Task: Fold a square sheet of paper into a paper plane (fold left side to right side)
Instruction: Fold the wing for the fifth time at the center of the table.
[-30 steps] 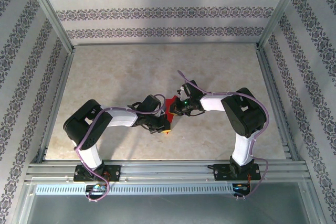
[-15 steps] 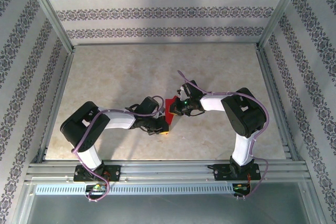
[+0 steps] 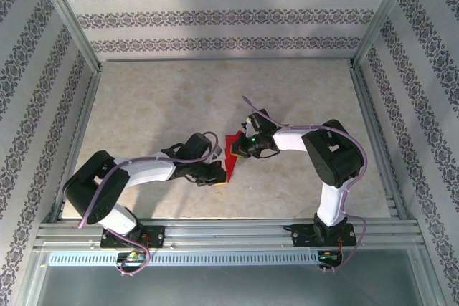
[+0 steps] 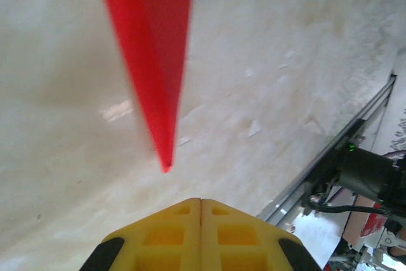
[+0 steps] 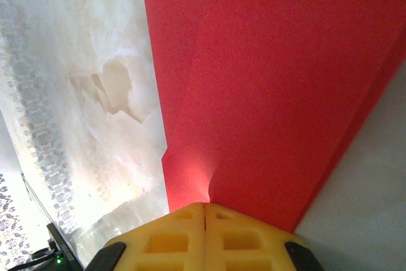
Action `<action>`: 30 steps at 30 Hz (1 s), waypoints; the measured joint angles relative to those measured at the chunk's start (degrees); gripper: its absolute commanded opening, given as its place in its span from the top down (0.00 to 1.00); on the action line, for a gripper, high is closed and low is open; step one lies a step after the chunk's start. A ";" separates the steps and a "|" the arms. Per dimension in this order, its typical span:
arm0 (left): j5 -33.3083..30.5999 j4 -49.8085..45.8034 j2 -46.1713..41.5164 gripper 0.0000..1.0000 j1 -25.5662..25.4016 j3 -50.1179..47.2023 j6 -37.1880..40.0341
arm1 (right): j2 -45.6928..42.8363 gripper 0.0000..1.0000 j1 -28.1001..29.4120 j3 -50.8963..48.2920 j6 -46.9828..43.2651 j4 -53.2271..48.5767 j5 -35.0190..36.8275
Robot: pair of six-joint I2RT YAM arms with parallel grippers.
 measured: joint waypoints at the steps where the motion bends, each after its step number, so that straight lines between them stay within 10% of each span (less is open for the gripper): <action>1: 0.02 0.00 -0.07 0.96 0.22 0.68 0.22 | 0.00 1.00 0.00 0.07 0.00 -0.11 0.00; 30: 0.92 1.73 18.03 0.99 0.59 13.22 5.77 | 0.09 1.00 0.11 0.37 -0.04 -0.68 0.28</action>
